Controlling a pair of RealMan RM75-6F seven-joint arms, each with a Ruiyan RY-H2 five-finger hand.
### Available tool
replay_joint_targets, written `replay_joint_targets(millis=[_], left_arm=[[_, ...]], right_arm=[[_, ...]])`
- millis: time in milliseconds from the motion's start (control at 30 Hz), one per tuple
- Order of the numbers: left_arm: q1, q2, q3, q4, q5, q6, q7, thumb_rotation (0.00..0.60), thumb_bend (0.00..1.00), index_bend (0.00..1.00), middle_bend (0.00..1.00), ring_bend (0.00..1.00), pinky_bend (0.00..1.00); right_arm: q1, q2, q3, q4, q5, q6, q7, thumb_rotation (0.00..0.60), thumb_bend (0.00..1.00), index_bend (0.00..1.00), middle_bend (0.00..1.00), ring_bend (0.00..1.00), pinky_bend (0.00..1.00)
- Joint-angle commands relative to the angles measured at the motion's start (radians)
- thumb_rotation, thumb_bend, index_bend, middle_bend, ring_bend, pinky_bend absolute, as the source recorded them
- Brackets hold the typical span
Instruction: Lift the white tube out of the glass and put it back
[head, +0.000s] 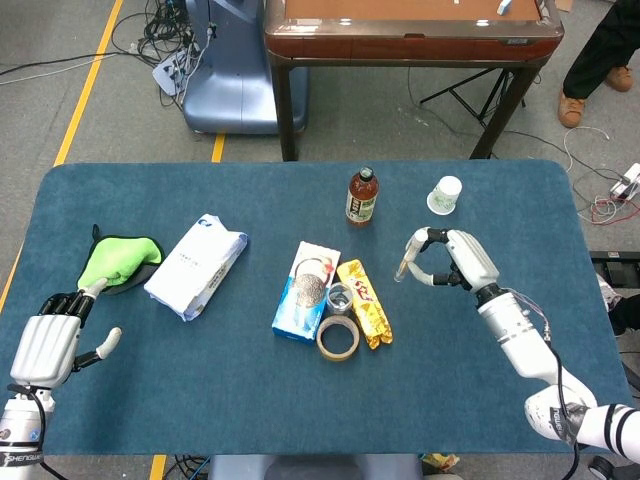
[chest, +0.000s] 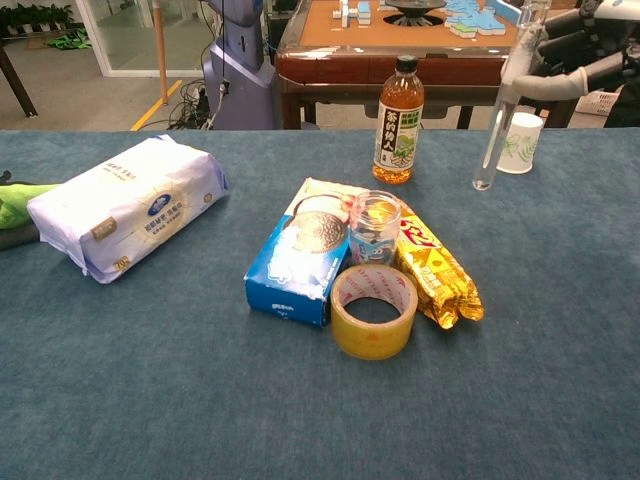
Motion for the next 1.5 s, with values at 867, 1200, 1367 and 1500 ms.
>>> replay_joint_targets(millis=[867,1200,1367,1500], left_arm=[[-0.004,-0.003,0.001,0.005,-0.001,-0.004,-0.004,0.6,0.21,0.11,0.2,0.24,0.19],[-0.006,-0.004,0.0,0.002,-0.003,-0.006,0.001,0.6,0.21,0.11,0.2,0.24,0.19],[-0.008,-0.007,-0.001,0.004,-0.003,-0.009,0.002,0.6,0.21,0.11,0.2,0.24,0.19],[-0.008,-0.01,0.001,0.006,-0.005,-0.009,0.002,0.6,0.21,0.11,0.2,0.24,0.19]], right_arm=[[-0.019,0.057,0.002,-0.069,-0.046,-0.06,0.199,0.6,0.52,0.66,0.52,0.43,0.31],[-0.025,0.051,-0.025,0.009,-0.078,0.016,-0.073,0.6,0.52,0.67,0.52,0.43,0.31],[-0.034,0.029,-0.014,0.005,-0.034,0.061,-0.209,0.6,0.52,0.68,0.52,0.43,0.31],[-0.032,0.047,-0.01,-0.06,-0.019,0.009,-0.064,0.6,0.52,0.69,0.53,0.43,0.31]])
